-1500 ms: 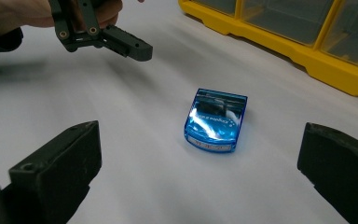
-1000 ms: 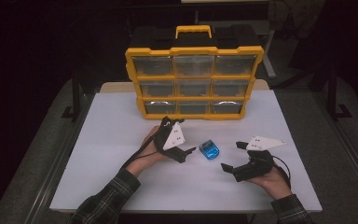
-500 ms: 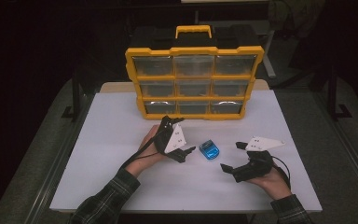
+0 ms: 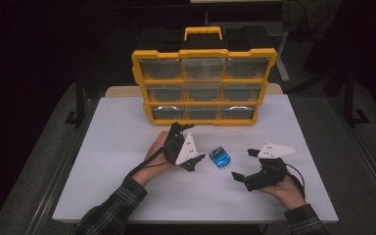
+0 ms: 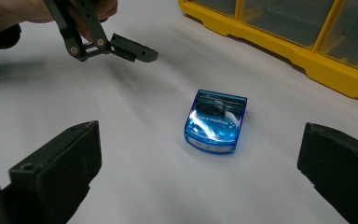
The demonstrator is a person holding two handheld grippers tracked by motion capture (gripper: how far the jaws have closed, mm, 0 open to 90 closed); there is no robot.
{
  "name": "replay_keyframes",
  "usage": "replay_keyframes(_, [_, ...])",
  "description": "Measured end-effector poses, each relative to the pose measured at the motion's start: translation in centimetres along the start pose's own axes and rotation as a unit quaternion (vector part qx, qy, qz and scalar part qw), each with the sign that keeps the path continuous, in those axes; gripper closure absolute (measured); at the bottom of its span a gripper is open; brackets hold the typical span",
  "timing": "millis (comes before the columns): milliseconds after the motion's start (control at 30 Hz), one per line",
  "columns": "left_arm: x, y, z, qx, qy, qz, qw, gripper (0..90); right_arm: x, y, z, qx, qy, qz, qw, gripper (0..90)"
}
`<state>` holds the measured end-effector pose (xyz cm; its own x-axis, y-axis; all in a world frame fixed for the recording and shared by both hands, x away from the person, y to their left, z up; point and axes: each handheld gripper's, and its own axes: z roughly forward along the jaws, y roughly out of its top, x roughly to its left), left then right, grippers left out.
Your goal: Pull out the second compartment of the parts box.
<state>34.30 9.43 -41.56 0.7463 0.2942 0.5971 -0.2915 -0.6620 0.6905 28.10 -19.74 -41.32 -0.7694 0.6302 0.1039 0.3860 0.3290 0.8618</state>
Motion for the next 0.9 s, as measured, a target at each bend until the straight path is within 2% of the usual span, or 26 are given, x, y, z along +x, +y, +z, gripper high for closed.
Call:
replay_keyframes(500, [-0.16, 0.12, -0.09, 0.008, 0.017, 0.034, 0.9992, 0.1, 0.01, 0.00, 0.09, 0.003, -0.001, -0.004, 1.0000, 0.0])
replay_keyframes(900, [-0.42, 0.24, -0.09, 0.017, 0.031, 0.067, 0.9971, 0.1, -0.02, -0.01, 0.06, 0.004, -0.003, -0.005, 1.0000, 0.0])
